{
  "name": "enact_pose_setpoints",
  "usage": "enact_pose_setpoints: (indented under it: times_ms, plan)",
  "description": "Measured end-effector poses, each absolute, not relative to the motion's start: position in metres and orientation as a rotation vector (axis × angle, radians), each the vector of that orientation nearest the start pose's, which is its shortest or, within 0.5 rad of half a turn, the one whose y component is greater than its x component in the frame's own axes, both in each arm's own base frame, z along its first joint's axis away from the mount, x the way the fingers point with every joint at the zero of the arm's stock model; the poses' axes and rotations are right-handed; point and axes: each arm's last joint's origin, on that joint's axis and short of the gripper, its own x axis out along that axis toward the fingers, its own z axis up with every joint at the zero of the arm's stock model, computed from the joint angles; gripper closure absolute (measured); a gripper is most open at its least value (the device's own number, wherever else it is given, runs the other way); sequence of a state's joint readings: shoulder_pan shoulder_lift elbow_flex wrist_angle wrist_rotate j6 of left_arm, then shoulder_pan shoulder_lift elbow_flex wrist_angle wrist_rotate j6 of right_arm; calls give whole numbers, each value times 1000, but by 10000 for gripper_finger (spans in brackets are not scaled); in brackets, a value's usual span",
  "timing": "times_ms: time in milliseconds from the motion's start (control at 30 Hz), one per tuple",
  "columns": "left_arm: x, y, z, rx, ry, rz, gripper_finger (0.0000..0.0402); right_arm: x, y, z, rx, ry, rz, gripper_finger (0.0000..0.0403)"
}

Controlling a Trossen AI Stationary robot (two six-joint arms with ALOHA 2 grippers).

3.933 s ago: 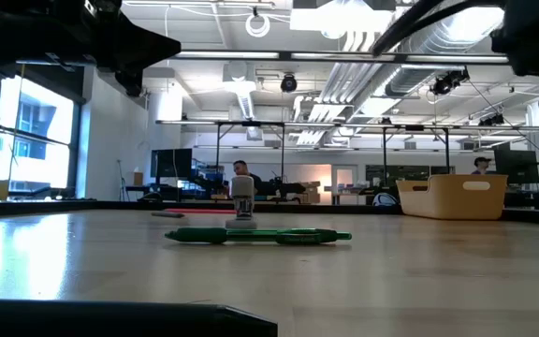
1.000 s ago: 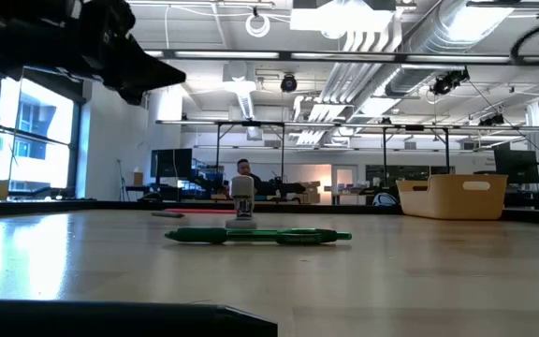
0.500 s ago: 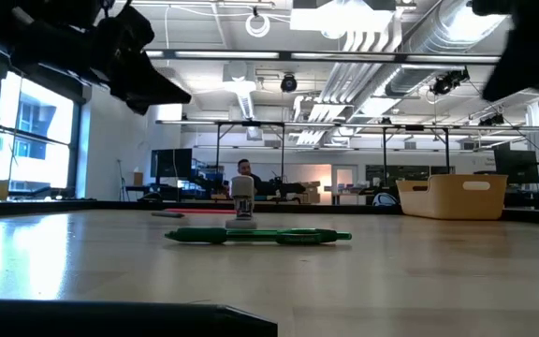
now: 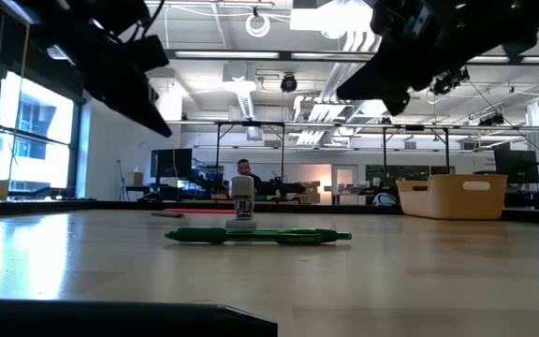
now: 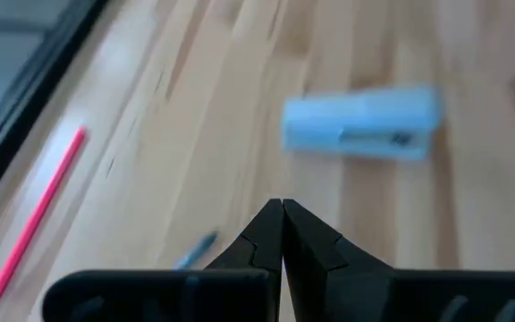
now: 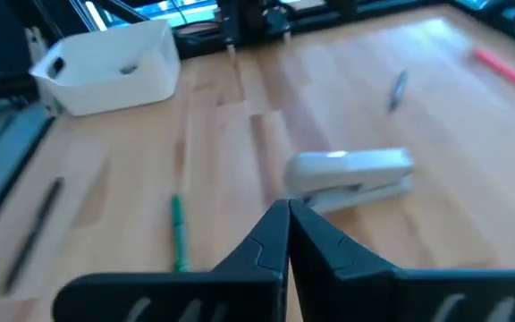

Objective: Sort crayons/erasers/pens/pencils in bins
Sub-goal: Put the gray crayon into the white bin

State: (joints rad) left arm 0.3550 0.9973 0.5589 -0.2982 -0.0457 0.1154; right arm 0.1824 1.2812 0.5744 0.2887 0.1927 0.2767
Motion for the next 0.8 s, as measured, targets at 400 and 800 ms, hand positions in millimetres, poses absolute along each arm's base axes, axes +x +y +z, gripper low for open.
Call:
enact_pose_setpoints:
  times_ms: [400,800]
  plan:
    - [228,116,198,86,1254,201,373,260,9,209,32,360,-73,403]
    - [268,140,158,164,1460,86,250,260,18,210,-21,345,-22,403]
